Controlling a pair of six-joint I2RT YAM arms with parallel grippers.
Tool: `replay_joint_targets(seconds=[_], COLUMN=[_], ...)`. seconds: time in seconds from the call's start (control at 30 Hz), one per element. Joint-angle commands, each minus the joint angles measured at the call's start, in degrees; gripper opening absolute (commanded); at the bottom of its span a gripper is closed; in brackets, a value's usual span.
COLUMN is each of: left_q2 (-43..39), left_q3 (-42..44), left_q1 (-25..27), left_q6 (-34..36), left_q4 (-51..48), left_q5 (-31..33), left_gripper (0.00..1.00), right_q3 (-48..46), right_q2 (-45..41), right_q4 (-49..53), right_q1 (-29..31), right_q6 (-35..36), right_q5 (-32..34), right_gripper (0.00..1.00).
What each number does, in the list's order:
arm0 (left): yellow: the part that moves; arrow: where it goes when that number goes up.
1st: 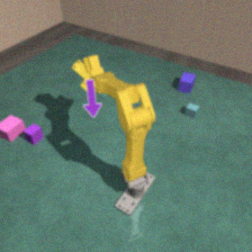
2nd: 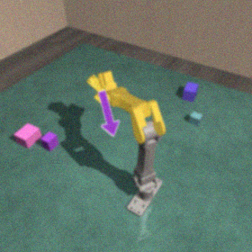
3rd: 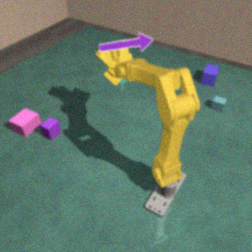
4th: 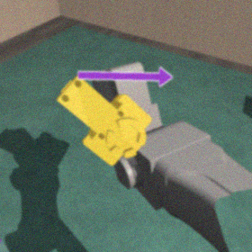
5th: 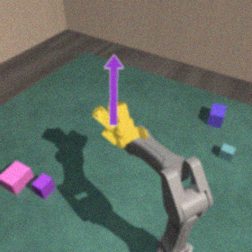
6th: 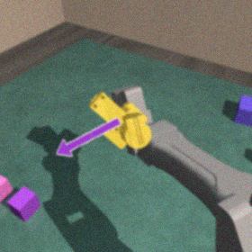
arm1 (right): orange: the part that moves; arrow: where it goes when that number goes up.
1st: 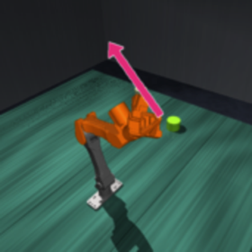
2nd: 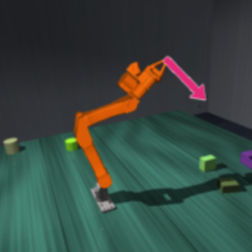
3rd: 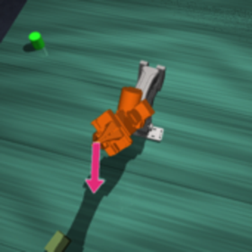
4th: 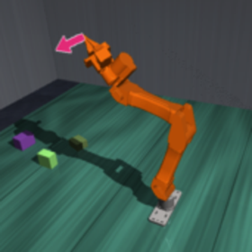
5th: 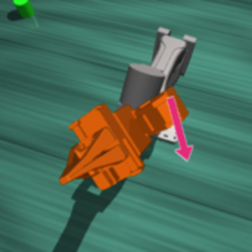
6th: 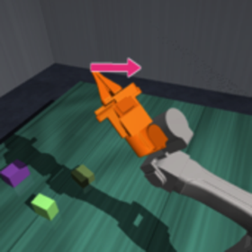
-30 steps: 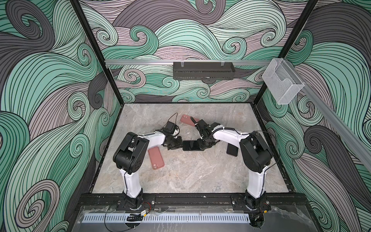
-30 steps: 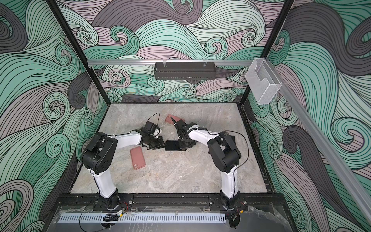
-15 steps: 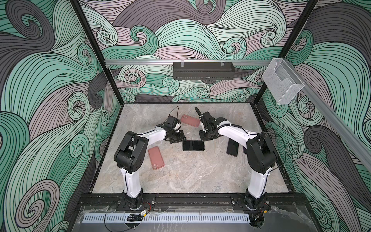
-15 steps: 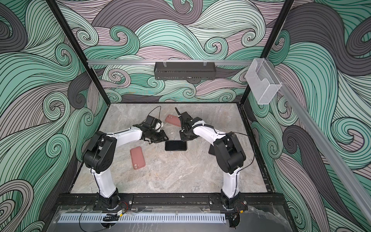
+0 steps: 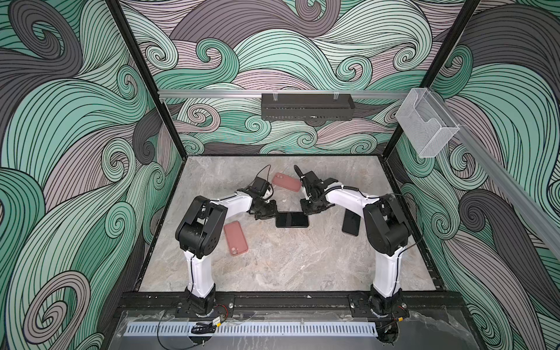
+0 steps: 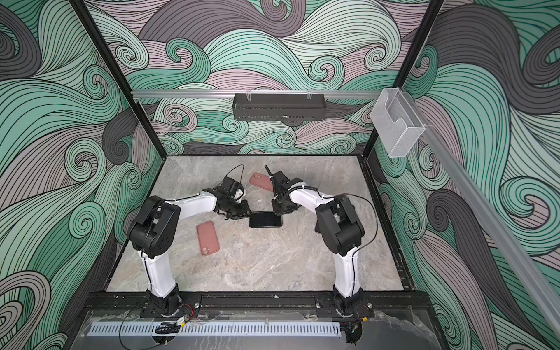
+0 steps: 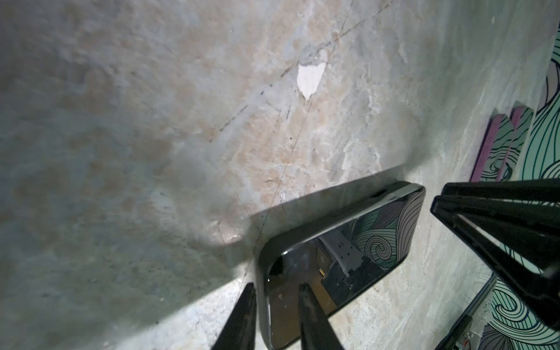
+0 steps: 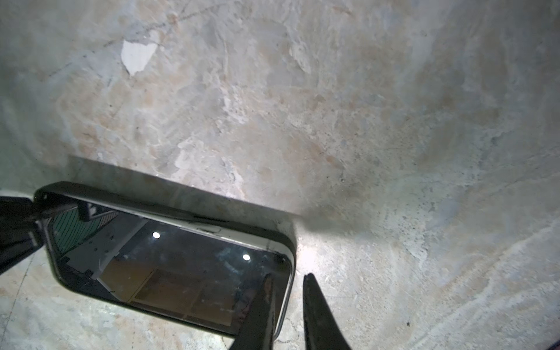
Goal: Put the phone into the phone case
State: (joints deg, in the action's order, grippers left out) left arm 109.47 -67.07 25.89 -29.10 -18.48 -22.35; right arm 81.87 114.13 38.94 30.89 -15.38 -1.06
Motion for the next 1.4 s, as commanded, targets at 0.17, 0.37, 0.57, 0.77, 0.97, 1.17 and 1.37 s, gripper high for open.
replay_joint_targets(seconds=[0.17,0.37,0.57,0.77,0.97,1.17,1.37], left_q2=[2.30,2.07,2.02,1.93,1.92,2.05,1.73], left_q3=[-1.57,-1.49,-1.57,-1.55,-1.78,-2.18,-2.34], left_q1=[-0.51,-0.57,-0.55,-0.45,-0.32,-0.21,-0.14], left_q6=[0.78,0.94,1.14,1.15,1.15,1.09,1.18], left_q4=[-1.65,-1.94,-2.17,-2.15,-2.25,-2.42,-2.52], left_q5=[-0.88,-0.94,-1.38,-1.62,-1.86,-2.17,-2.40], left_gripper=[0.29,0.30,0.25,0.22,0.22,0.22,0.22], right_q3=[1.63,1.81,1.36,1.46,1.43,1.54,1.44], right_q2=[1.76,2.81,3.33,4.51,5.49,6.62,8.16], right_q4=[0.17,1.27,2.47,3.50,3.56,4.15,5.17], right_q1=[-0.51,-0.59,-0.57,-0.49,-0.50,-0.48,-0.48], right_q6=[0.28,0.26,0.00,0.16,0.00,-0.35,-1.22], right_q5=[0.85,1.36,2.35,2.92,2.22,2.56,3.06], right_gripper=[0.20,0.21,0.20,0.20,0.20,0.20,0.20])
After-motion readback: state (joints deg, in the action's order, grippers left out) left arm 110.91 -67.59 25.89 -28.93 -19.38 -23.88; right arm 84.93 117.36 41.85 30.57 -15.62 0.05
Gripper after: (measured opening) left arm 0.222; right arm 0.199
